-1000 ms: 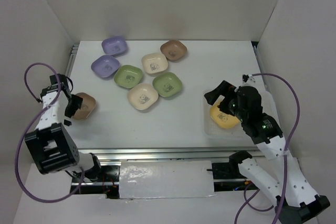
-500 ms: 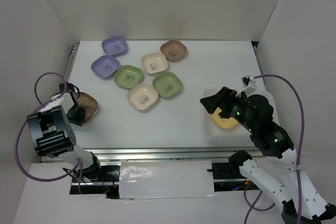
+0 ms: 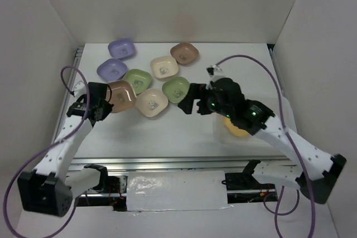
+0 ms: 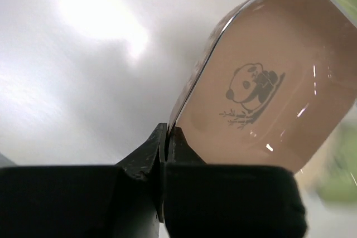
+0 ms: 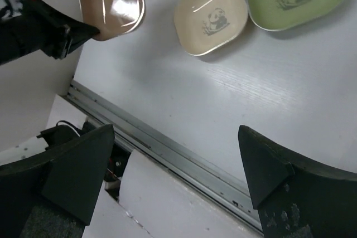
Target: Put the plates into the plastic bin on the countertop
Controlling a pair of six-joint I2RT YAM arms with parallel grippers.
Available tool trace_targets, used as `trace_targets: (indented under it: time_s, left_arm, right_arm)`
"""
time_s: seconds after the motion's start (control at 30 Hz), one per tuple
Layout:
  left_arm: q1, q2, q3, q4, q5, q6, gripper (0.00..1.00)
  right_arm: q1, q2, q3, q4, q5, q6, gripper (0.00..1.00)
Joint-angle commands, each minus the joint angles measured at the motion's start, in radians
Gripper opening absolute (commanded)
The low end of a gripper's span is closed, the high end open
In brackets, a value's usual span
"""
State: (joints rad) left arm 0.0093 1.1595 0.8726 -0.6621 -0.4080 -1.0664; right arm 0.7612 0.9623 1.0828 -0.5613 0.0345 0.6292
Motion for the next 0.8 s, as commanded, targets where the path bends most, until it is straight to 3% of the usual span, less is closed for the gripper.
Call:
trace_targets:
  time_s: [0.0, 0.13, 0.23, 0.43, 0.53, 0.57, 0.73, 0.77]
  left_arm:
    - [-0.208, -0.173, 0.083, -0.12, -0.1, 0.013, 0.0]
    - [-0.369, -0.244, 0.131, -0.139, -0.04, 0.061, 0.0]
    - [-0.428, -0.251, 0.158, -0.119, 0.044, 0.081, 0.0]
    - [-0.453, -0.245, 0.167, -0.082, 0.162, 0.111, 0.0]
    - [-0.453, -0.251, 0.166, -0.082, 0.181, 0.118, 0.0]
    - [-0.453, -0.254, 0.164, -0.08, 0.184, 0.118, 0.0]
    - [-0.456, -0.276, 0.157, -0.048, 0.219, 0.118, 0.0]
    - [-0.456, -0.273, 0.157, -0.044, 0.228, 0.118, 0.0]
  right_arm:
    - [0.102, 0.197, 0.177, 0.06, 0.151, -0.048, 1.0]
    - [0.154, 0.37, 0.333, 0.006, 0.223, -0.054, 1.0]
    - [0.159, 0.464, 0.393, 0.004, 0.26, -0.052, 1.0]
    - [0.147, 0.566, 0.384, 0.041, 0.307, -0.022, 1.0]
    - [0.133, 0.576, 0.356, 0.078, 0.3, 0.004, 0.87]
    - [0.13, 0.579, 0.352, 0.084, 0.285, 0.015, 0.76]
    - [0.135, 0.604, 0.342, 0.115, 0.239, 0.032, 0.64]
    - [0.139, 0.613, 0.35, 0.112, 0.234, 0.039, 0.5]
